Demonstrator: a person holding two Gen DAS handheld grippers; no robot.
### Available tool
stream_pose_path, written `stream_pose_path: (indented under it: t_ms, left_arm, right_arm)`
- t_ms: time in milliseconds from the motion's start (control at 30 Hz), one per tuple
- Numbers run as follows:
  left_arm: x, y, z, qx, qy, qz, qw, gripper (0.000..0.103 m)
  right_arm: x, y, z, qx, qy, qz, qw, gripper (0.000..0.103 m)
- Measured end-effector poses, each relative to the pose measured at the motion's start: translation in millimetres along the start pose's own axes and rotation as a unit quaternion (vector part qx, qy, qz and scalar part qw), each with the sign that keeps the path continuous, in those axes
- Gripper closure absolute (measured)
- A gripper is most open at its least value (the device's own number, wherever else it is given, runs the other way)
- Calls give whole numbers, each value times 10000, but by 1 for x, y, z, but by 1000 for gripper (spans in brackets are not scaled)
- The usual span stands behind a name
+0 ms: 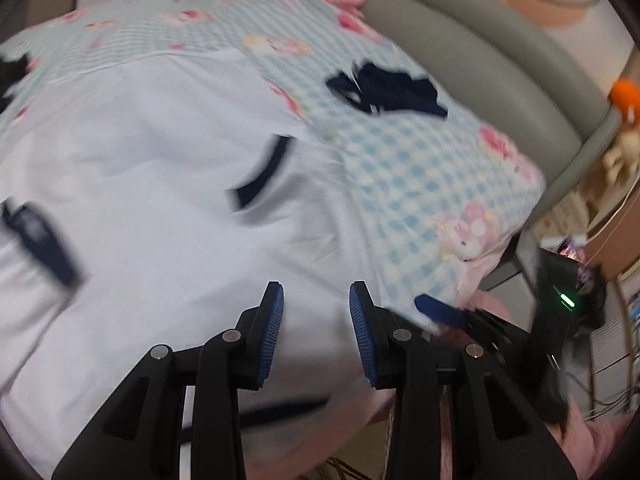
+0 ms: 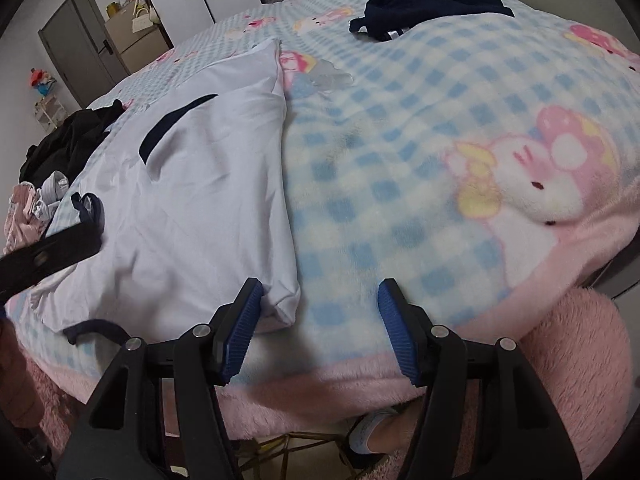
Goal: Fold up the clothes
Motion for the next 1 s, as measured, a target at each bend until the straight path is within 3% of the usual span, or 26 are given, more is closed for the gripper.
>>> stream_pose_path:
  t_ms: [233,467,567,667,700,767,833,900,1000]
  left_arm:
    - [-7,-13,42,515,405,-17,9978,67]
    - [1,-19,-4,-148,68,-295,9994,67]
    - [17,-29,-8,-83,52,-630,9980,67]
    - [33,-42,-18,-98,-395,-1149,9925,67]
    - [36,-45,-28,-236,-817,-1413,9863,67]
    - [43,-52,-54,-571,-1069,-1580,9800,67]
    - [61,-61,-76,-620,-305,-1555,9854,67]
    - [87,-76,-90,-492,401,-1773,9821,67]
    - [115,-98,-105,-602,532,-2176,9727,67]
  right_arm:
    - [-11,-4,4,114,-20,91,9999,42]
    - [-9,14,-20,-507,277,362,9977,41]
    - [-6,10,-3,-208,75,216,9995,41]
    - [-9,2,6,20,-167,79,9998,41]
    - [-11,-2,6,59,-255,33,9997,41]
    - [-14,-2,-2,71,-192,205,9996,41]
    - [-15,0,-14,22,3,434,9991,41]
    - [-7,5,-29,-148,326,499,9981,41]
    - [9,11,-36,-217,596,401,9972,41]
Point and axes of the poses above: each gripper's, at about its wrist camera, not at the fingertips, and z roughly the way its jaws point, x to its left, y to its top, the point moved 7 cm from there along z, roughly the way its jaws point, and after that the axes turned 6 degrees about z, right-handed, at the moved point
